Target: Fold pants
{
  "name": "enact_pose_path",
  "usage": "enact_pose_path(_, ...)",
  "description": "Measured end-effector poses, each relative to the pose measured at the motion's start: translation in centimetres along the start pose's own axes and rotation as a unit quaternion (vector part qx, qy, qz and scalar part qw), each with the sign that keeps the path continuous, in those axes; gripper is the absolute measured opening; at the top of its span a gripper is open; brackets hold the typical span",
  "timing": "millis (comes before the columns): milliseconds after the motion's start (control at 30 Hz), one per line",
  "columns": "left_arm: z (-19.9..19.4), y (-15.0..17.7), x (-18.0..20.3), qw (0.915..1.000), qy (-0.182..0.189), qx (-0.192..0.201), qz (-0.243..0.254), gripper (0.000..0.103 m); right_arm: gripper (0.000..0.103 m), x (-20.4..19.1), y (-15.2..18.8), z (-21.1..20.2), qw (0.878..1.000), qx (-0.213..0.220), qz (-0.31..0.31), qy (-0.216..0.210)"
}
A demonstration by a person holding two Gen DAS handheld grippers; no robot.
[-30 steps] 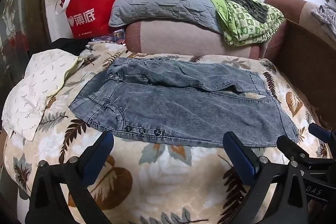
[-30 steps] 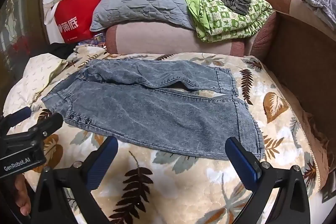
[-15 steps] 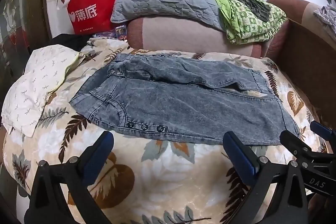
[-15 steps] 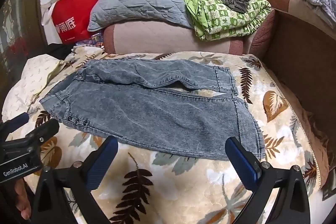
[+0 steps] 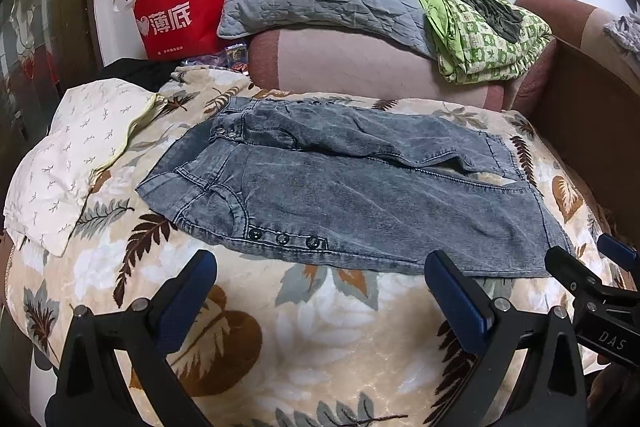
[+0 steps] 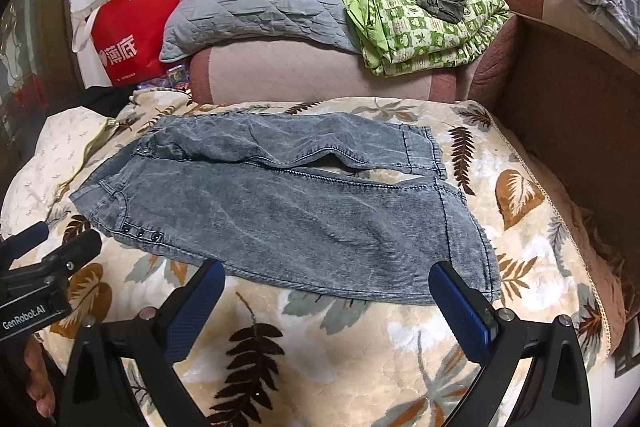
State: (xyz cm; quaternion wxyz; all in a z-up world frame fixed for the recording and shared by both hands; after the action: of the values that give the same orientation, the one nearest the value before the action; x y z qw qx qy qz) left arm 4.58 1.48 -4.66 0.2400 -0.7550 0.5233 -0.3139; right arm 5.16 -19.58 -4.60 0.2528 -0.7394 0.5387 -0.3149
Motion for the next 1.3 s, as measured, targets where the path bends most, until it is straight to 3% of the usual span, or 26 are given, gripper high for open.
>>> enact_pose_path(1300,0.32,0.14,-0.72,1.0,0.0,-0.003,-0.005,0.103,0.103,0.2,0.02,0.3,1.0,-0.003,0.003,0.0)
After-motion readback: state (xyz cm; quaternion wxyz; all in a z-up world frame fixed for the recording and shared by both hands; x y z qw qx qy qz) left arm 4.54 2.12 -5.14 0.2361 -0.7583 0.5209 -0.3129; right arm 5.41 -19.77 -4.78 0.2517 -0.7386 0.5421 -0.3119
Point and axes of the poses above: each gripper's, at about its wrist camera, not at the fingertips, and z roughly the way its jaws point, x to its right, y to its underside, the point moved 6 cm from there along z, roughly the way its jaws point, and after that the axes turned 15 degrees about -z, right-handed, at the moved point
